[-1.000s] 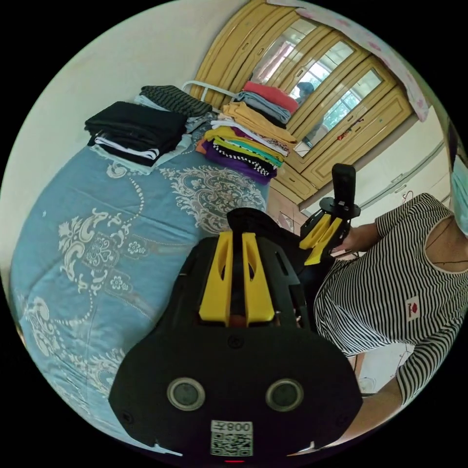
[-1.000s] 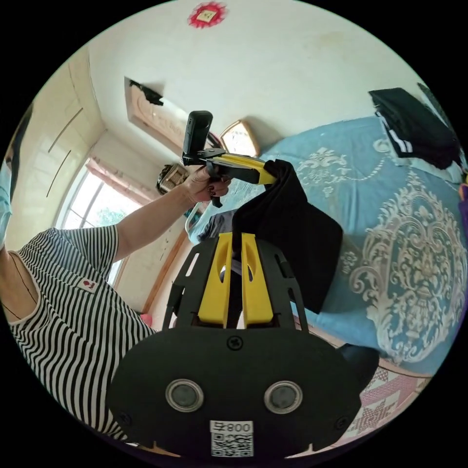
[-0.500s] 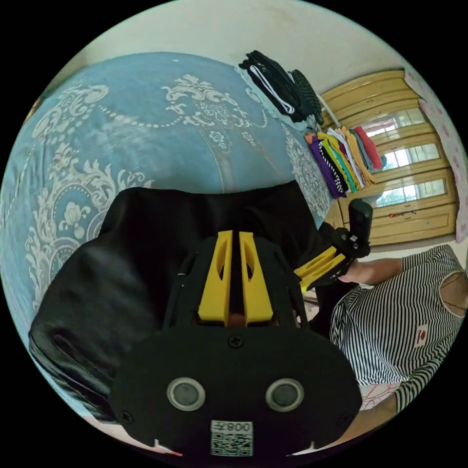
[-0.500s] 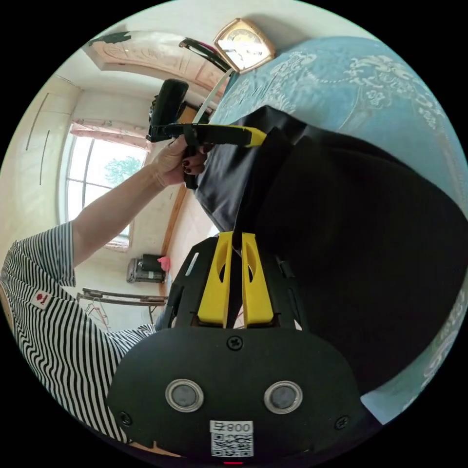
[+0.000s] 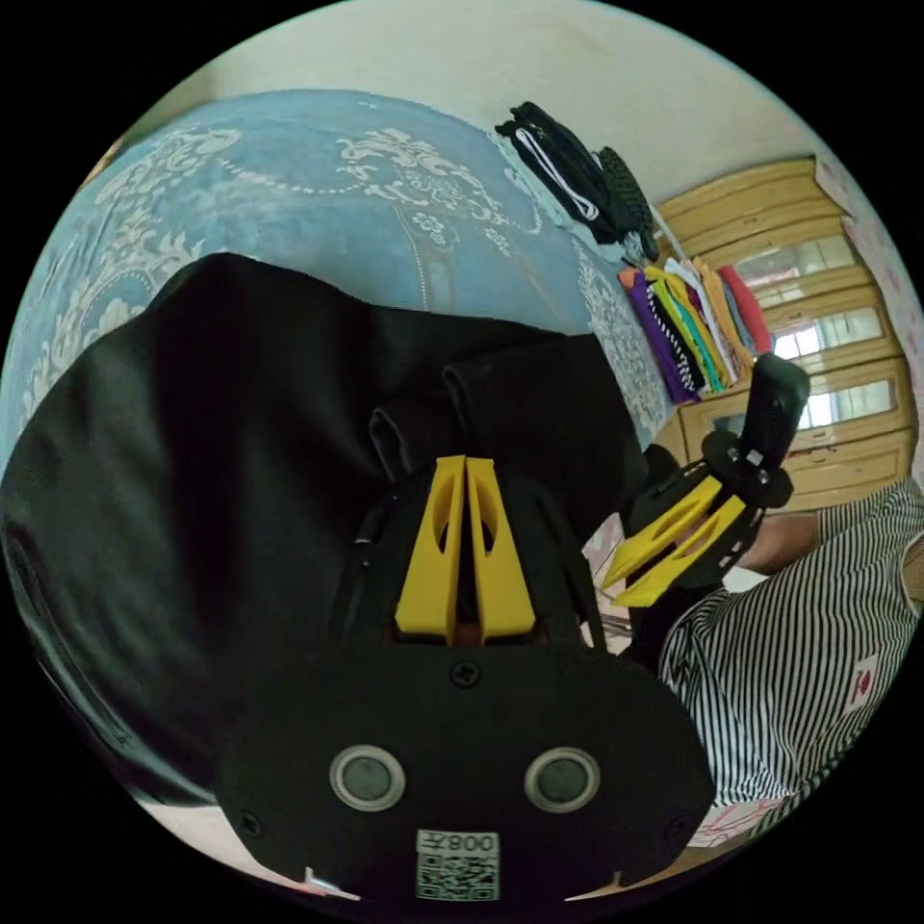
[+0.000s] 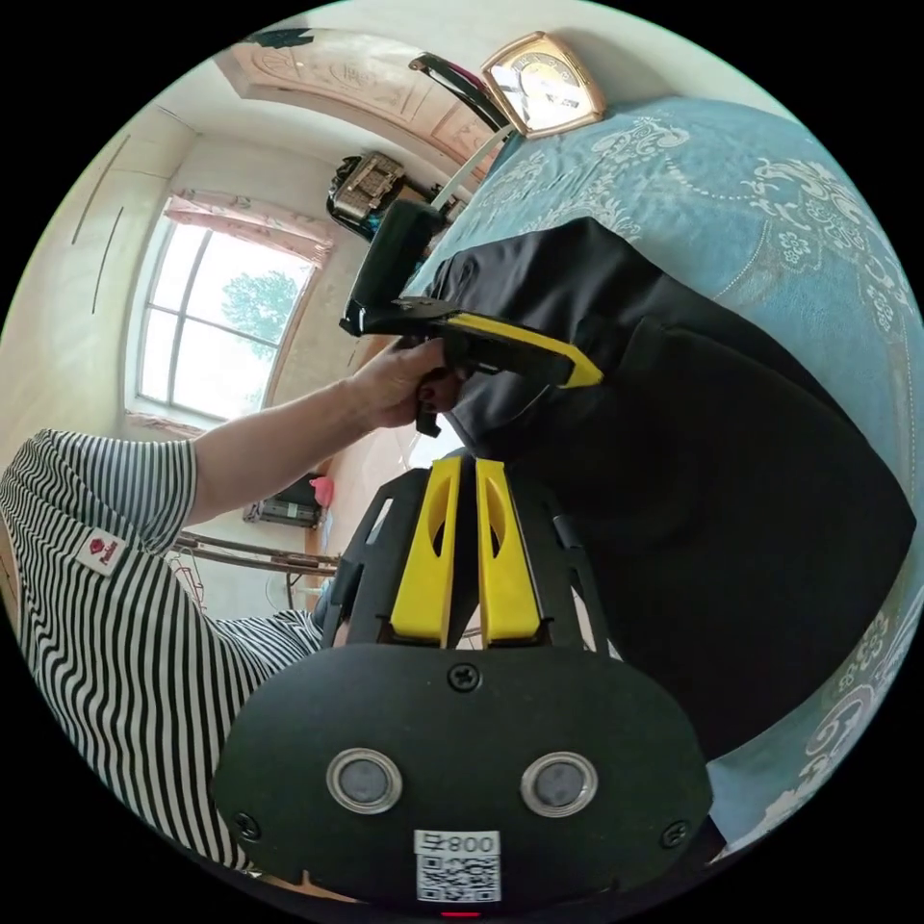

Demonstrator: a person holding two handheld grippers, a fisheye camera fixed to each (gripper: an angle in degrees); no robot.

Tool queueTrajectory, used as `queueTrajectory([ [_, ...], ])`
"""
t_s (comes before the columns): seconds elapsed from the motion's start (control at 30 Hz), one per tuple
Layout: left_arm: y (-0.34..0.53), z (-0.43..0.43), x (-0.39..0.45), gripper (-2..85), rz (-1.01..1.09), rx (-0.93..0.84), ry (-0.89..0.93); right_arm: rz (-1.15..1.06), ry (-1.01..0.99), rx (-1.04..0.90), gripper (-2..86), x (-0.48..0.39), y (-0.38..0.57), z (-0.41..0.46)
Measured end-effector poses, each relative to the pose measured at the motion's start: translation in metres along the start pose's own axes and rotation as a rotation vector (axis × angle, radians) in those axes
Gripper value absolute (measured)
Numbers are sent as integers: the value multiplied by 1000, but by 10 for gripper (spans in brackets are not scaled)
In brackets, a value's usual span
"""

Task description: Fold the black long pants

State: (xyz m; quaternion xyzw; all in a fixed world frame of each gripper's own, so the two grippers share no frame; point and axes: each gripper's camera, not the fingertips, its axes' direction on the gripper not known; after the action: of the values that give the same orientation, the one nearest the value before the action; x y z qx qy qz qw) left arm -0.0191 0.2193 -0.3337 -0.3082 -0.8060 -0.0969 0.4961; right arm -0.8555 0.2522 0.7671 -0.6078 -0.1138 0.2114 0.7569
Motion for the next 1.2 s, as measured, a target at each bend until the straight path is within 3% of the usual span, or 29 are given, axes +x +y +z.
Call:
queueTrajectory([
  [0.17,27,0,-12,69,-29,49,124,72,73,35,32,1,-13,-18],
  [0.23,34,21,-16,65,-64,-37,92,108,64,38,31,6,-18,-22],
  [0.37,47,27,-18,27,-76,-40,50,122,101,53,29,1,-27,-37],
  [0.6,95,-5,-21,9,-103,112,29,104,123,127,22,-8,-46,-60],
  [0.7,112,7,-34,9,-162,76,39,97,140,96,16,-3,-61,-53],
  [0.8,123,14,-36,9,-197,75,44,123,211,-55,8,10,-74,-26],
  [0.97,134,12,-9,9,-142,137,-40,117,156,-54,1,22,-76,-28],
  [1.07,140,33,-6,9,-149,46,-113,128,163,-57,1,23,-74,-32],
  [1.2,161,16,8,4,-226,200,-143,146,180,-11,1,19,-62,-57],
])
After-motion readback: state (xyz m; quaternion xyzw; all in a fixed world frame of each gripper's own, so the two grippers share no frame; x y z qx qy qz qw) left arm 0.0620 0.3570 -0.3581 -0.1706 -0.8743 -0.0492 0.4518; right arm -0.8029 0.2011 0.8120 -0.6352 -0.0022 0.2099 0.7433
